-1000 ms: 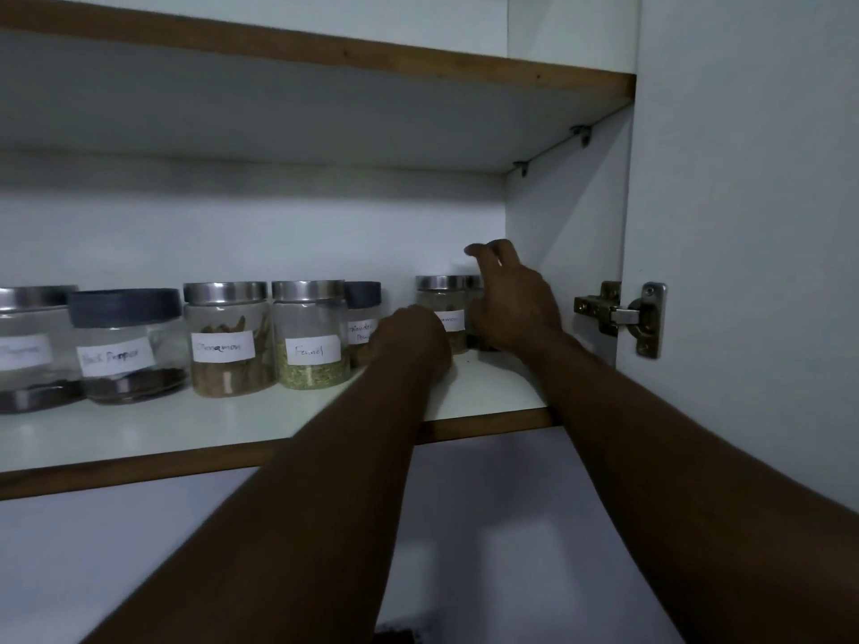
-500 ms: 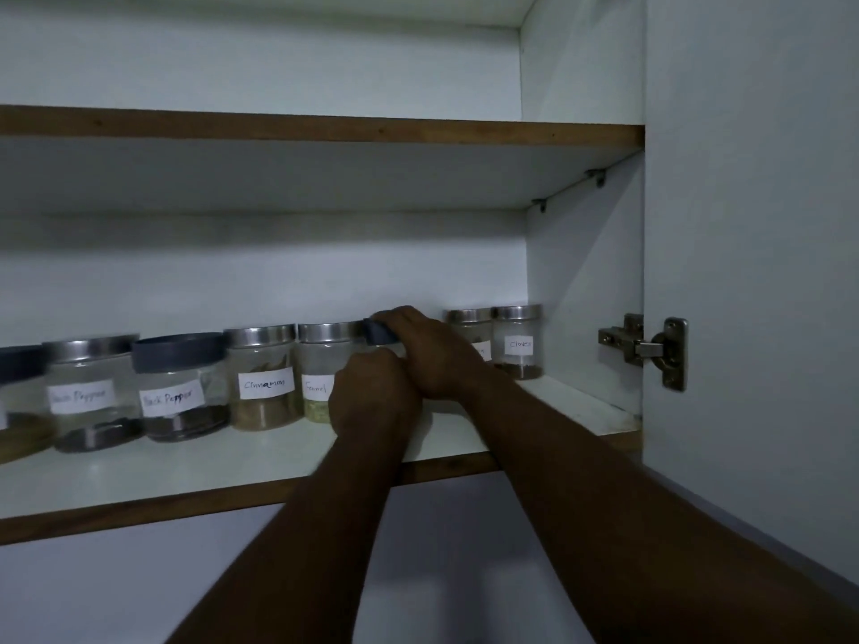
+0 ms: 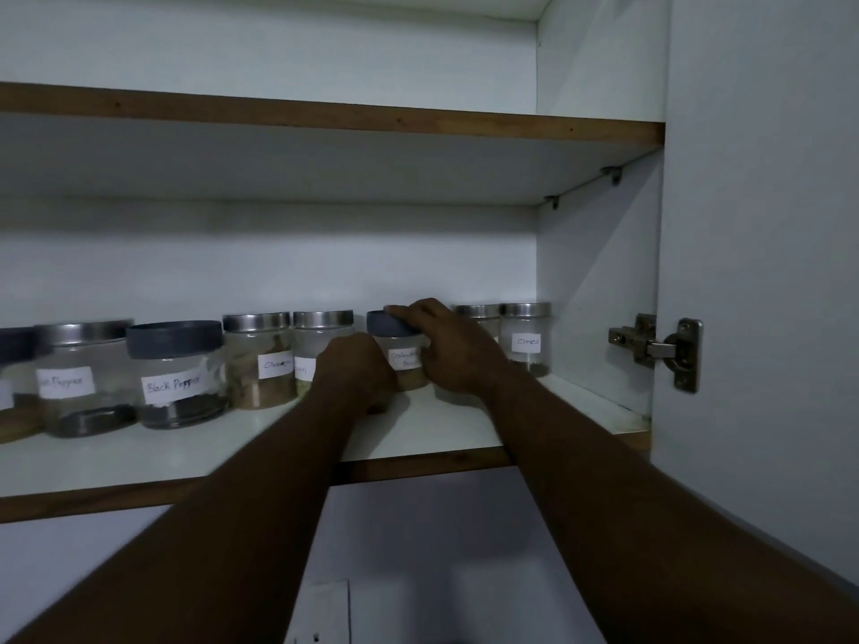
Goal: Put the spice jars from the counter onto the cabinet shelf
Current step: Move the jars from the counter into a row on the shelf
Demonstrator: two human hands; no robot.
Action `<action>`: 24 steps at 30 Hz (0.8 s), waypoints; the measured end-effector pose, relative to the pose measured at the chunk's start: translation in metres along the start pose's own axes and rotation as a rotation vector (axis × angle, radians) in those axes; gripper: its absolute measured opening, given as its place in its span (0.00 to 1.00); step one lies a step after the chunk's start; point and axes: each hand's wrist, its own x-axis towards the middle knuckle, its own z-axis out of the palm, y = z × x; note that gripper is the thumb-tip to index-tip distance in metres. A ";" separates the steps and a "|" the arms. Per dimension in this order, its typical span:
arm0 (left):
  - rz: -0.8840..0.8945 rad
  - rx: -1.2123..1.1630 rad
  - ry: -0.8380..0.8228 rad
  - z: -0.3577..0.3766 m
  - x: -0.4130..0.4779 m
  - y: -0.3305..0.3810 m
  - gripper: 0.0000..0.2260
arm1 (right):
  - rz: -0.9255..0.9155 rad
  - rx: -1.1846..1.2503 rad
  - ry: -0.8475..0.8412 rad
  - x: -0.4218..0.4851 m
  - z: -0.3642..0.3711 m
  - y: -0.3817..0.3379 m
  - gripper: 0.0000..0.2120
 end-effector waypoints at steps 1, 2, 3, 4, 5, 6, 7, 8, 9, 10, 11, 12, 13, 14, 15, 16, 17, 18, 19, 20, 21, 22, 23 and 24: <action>0.008 0.008 -0.075 -0.004 0.004 -0.003 0.16 | -0.003 -0.005 -0.001 0.001 0.000 0.001 0.37; 0.023 0.007 -0.156 -0.008 0.009 -0.004 0.15 | 0.000 -0.013 -0.003 0.002 0.000 0.002 0.37; 0.036 -0.019 -0.221 -0.012 0.014 -0.006 0.13 | 0.006 -0.025 -0.007 0.003 -0.002 0.003 0.37; 0.036 -0.063 -0.273 -0.013 0.018 -0.008 0.11 | 0.015 -0.038 -0.015 0.005 -0.001 0.003 0.38; 0.044 -0.098 -0.294 -0.013 0.020 -0.009 0.10 | 0.027 -0.050 -0.022 0.005 -0.001 0.004 0.38; 0.077 -0.094 -0.277 -0.010 0.021 -0.010 0.10 | 0.042 -0.066 -0.029 0.005 -0.002 0.005 0.38; 0.104 -0.089 -0.235 -0.004 0.021 -0.012 0.13 | 0.055 -0.085 -0.039 0.005 -0.002 0.005 0.39; 0.122 -0.104 -0.173 0.002 0.022 -0.015 0.17 | 0.066 -0.102 -0.048 0.005 -0.002 0.006 0.39; 0.131 -0.127 -0.125 0.008 0.021 -0.017 0.19 | 0.074 -0.111 -0.055 0.004 -0.002 0.006 0.40; 0.144 -0.150 -0.098 0.011 0.022 -0.019 0.21 | 0.079 -0.116 -0.059 0.003 -0.003 0.006 0.40; 0.156 -0.169 -0.087 0.013 0.023 -0.020 0.21 | 0.083 -0.121 -0.059 0.002 -0.004 0.006 0.40; 0.167 -0.174 -0.087 0.014 0.023 -0.021 0.21 | 0.089 -0.134 -0.055 0.000 -0.005 0.007 0.40; 0.189 -0.159 -0.084 0.015 0.023 -0.021 0.20 | 0.099 -0.153 -0.049 0.000 -0.006 0.007 0.40; 0.225 -0.128 -0.063 0.016 0.024 -0.021 0.17 | 0.112 -0.171 -0.039 -0.001 -0.006 0.006 0.40; 0.265 -0.096 -0.032 0.017 0.024 -0.020 0.15 | 0.125 -0.184 -0.028 -0.002 -0.007 0.006 0.40; 0.298 -0.064 0.001 0.019 0.023 -0.019 0.13 | 0.133 -0.190 -0.021 -0.004 -0.008 0.006 0.40; 0.319 -0.037 0.022 0.020 0.022 -0.017 0.11 | 0.134 -0.191 -0.018 -0.005 -0.009 0.007 0.40; 0.334 -0.021 0.034 0.022 0.022 -0.016 0.11 | 0.133 -0.194 -0.014 -0.006 -0.009 0.007 0.40; 0.339 -0.017 0.038 0.023 0.023 -0.015 0.12 | 0.131 -0.201 -0.010 -0.006 -0.009 0.007 0.40; 0.342 -0.018 0.037 0.023 0.023 -0.016 0.14 | 0.129 -0.214 -0.007 -0.005 -0.009 0.007 0.39; 0.347 -0.019 0.029 0.023 0.024 -0.016 0.15 | 0.129 -0.228 -0.002 -0.004 -0.010 0.008 0.39; 0.357 -0.017 0.017 0.023 0.024 -0.016 0.15 | 0.130 -0.238 0.001 -0.003 -0.010 0.008 0.39; 0.370 -0.010 -0.003 0.024 0.024 -0.015 0.15 | 0.129 -0.242 0.003 -0.003 -0.010 0.009 0.39; 0.377 -0.001 -0.031 0.024 0.023 -0.015 0.15 | 0.124 -0.241 0.001 -0.003 -0.009 0.009 0.39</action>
